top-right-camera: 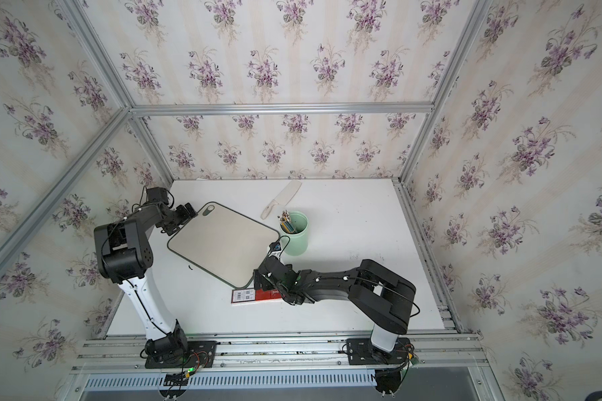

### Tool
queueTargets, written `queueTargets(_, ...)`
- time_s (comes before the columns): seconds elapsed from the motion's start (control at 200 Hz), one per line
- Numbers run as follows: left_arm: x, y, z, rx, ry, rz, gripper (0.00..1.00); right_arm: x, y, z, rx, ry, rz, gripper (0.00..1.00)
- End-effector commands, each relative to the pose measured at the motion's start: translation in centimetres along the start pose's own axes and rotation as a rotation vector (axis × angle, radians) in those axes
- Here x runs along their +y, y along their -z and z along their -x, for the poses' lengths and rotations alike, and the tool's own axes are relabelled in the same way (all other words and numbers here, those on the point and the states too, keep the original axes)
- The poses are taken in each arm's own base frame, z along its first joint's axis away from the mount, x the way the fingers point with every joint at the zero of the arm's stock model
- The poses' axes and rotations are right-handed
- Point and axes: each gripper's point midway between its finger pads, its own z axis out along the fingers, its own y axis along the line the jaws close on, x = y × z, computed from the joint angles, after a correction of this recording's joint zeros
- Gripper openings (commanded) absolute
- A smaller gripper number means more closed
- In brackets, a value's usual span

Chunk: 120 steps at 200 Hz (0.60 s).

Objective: Align the knife with the edge of the cutting board
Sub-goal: Move the work surface to the center of the board.

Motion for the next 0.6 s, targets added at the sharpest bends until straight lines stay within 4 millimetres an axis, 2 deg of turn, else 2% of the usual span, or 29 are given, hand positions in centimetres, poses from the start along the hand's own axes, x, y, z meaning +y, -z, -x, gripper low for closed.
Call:
queueTargets(0.0,1.7,-0.4,-7.2,0.195,0.093,0.02,1.0,-0.5,0.4,-0.4,0.011,-0.031,-0.01,0.95)
queueTargets(0.1,1.8,-0.3,-9.7,0.245,0.107,-0.012,1.0,-0.5,1.7,0.5,-0.026,-0.023,-0.001,0.94)
queueTargets(0.205,1.6,0.4,-10.8,0.239,0.097,-0.024,1.0,0.0,2.9,0.6,-0.032,0.0,0.053,0.94)
queueTargets(0.41,0.3,1.3,-13.6,0.272,0.064,-0.08,1.0,1.2,3.8,-1.8,0.031,-0.013,0.148,0.9)
queueTargets(0.594,-0.8,2.6,-16.6,0.286,0.049,-0.113,1.0,-0.3,4.7,-1.6,-0.008,-0.059,0.109,0.91)
